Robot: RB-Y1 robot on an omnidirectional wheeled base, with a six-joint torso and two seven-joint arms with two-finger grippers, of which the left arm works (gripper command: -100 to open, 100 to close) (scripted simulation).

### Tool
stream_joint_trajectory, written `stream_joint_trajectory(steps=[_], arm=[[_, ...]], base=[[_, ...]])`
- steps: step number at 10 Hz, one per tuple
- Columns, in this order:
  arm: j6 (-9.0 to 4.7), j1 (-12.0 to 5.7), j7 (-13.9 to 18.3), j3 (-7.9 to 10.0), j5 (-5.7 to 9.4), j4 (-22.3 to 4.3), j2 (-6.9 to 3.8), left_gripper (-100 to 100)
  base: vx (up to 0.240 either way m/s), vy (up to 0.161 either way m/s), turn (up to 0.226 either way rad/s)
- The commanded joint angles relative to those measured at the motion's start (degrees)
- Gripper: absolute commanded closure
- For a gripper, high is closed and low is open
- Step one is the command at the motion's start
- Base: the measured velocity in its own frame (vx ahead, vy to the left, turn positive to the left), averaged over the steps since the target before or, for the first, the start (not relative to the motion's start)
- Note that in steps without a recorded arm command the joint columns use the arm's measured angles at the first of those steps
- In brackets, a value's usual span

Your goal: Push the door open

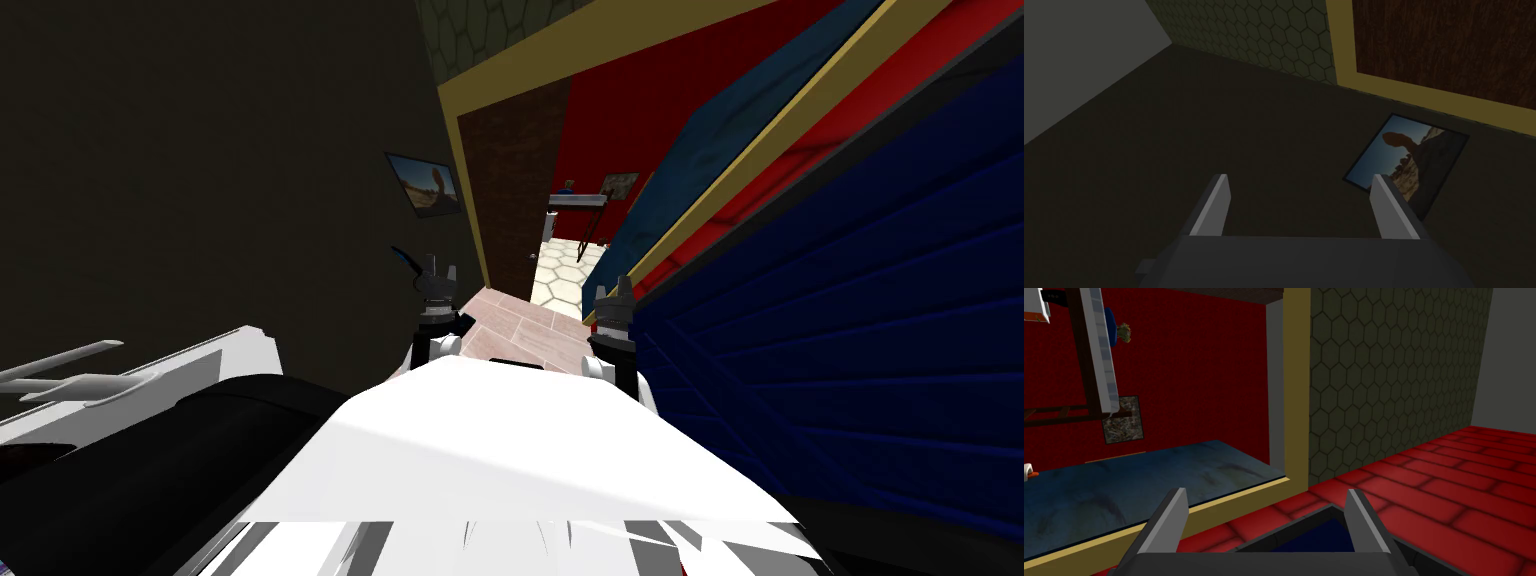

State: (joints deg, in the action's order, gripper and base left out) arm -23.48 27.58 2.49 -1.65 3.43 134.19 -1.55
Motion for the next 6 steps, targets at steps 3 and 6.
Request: stream_joint_trajectory(steps=[3,6], arm=[[-1.08,-1.84,-0.3,-0.18,0.08,-4.8,-0.87,-100],[-1.97,-3.36,-0.6,-0.33,0.14,-8.8,-1.42,-100]], base=[[0.116,0.001,-0.035],[0.121,-0.015,-0.031]])
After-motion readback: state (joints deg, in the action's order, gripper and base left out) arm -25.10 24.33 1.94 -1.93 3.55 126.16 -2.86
